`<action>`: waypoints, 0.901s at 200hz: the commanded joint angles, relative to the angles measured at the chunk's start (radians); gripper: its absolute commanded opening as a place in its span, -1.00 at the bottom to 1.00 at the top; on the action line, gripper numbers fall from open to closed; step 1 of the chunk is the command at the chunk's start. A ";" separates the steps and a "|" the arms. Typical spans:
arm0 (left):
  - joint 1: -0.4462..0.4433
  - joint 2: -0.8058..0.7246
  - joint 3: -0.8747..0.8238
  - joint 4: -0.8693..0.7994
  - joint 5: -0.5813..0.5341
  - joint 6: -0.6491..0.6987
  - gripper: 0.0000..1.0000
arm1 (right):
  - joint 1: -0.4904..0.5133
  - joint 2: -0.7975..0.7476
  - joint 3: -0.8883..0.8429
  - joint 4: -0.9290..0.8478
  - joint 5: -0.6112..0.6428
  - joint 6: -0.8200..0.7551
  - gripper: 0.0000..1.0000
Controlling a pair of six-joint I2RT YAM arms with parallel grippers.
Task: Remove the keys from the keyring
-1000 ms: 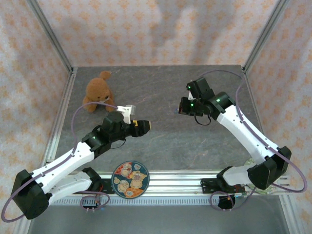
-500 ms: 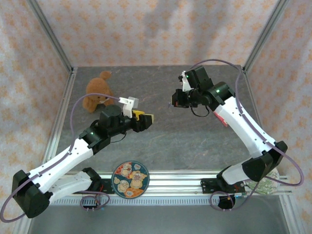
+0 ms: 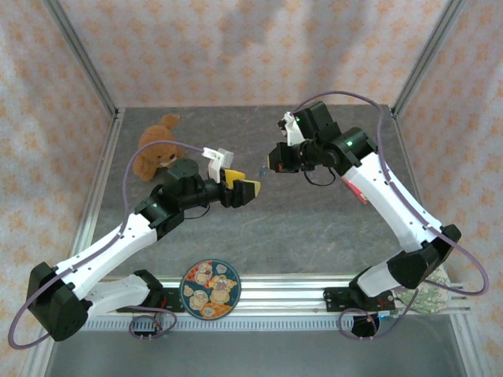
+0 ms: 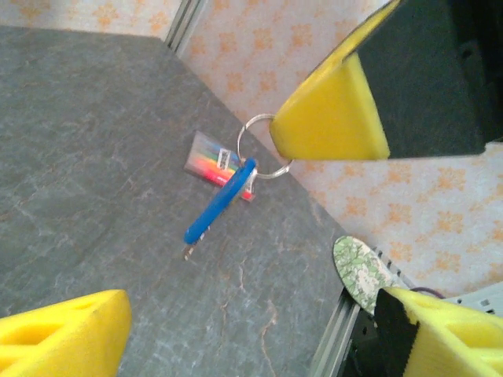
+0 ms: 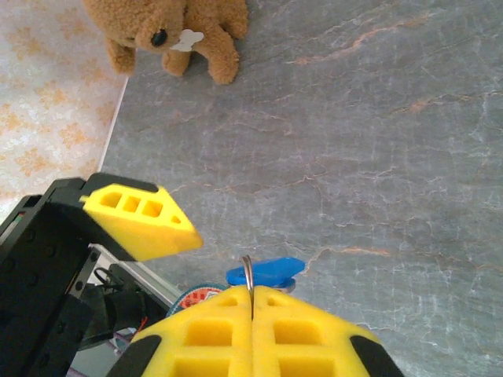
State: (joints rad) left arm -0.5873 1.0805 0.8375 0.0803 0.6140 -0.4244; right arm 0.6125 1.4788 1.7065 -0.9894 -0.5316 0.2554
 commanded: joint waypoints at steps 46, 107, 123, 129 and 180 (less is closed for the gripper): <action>0.061 0.068 0.086 0.167 0.253 -0.090 0.77 | 0.004 0.021 0.060 -0.020 -0.111 -0.030 -1.00; 0.061 0.135 0.105 0.246 0.333 -0.164 0.74 | 0.004 0.012 0.074 -0.003 -0.147 -0.020 -1.00; 0.061 0.144 0.103 0.256 0.349 -0.175 0.65 | 0.004 0.011 0.077 -0.003 -0.145 -0.021 -1.00; 0.060 0.145 0.102 0.258 0.349 -0.179 0.61 | 0.004 0.011 0.079 -0.003 -0.144 -0.022 -1.00; 0.061 0.121 0.099 0.217 0.359 -0.166 0.28 | 0.005 0.016 0.081 0.003 -0.140 -0.020 -1.00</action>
State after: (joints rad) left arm -0.5297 1.2278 0.9119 0.2817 0.9398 -0.6014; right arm 0.6125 1.5009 1.7508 -0.9989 -0.6594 0.2451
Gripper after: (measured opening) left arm 0.664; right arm 0.046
